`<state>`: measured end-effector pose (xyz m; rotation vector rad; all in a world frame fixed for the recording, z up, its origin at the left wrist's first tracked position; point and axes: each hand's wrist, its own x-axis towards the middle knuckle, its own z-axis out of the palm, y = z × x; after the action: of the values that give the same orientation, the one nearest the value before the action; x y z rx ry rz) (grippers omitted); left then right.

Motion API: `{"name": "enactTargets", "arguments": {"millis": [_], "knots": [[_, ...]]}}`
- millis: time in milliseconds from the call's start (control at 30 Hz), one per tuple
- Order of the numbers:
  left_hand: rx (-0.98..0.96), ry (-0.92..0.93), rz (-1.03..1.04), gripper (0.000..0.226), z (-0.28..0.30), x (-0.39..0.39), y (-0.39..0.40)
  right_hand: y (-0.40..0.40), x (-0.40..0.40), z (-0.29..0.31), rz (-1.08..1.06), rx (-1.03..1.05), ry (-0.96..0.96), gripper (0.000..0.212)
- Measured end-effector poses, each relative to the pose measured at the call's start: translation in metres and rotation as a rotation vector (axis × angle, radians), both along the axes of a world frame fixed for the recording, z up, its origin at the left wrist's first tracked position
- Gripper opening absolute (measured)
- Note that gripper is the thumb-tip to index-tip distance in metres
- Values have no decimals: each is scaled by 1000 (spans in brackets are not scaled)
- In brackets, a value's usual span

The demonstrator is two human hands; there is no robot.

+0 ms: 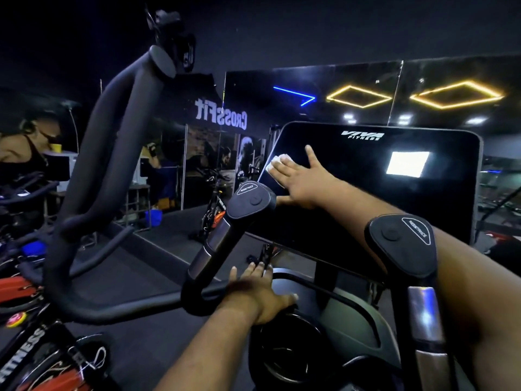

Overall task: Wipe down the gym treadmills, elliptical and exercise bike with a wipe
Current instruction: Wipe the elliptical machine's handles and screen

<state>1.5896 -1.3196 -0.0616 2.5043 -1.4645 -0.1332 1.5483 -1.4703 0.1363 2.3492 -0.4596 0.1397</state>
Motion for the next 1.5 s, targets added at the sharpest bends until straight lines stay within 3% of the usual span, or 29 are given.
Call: {"name": "enactTargets", "arguments": {"millis": [233,467,633,767,967,1067,1200,1333,1400,1500], "knots": [[5,-7,-7,100,0,1,-1,42,0,-49,283,65,255,65],[-1,3,2,102,0,0,0,-13,21,6,16,26,-75,78],[8,-8,8,101,0,0,-1,29,12,-32,136,127,29,73],[1,-18,7,101,-2,0,-2,21,11,-39,194,60,71,66],[-12,-18,8,100,-4,3,-2,-46,14,44,-70,39,-257,74],[-43,-12,5,99,-4,3,-3,-43,14,38,-60,105,-286,76],[-184,-49,8,83,0,-4,5,-13,8,-10,45,120,-174,76],[-648,-370,17,42,7,-8,12,-3,1,-33,96,80,-106,75],[-794,-280,-9,44,23,2,8,-6,0,-27,98,35,-79,73],[-823,-133,-67,63,43,19,-3,-24,-3,4,34,12,-182,73]]}}
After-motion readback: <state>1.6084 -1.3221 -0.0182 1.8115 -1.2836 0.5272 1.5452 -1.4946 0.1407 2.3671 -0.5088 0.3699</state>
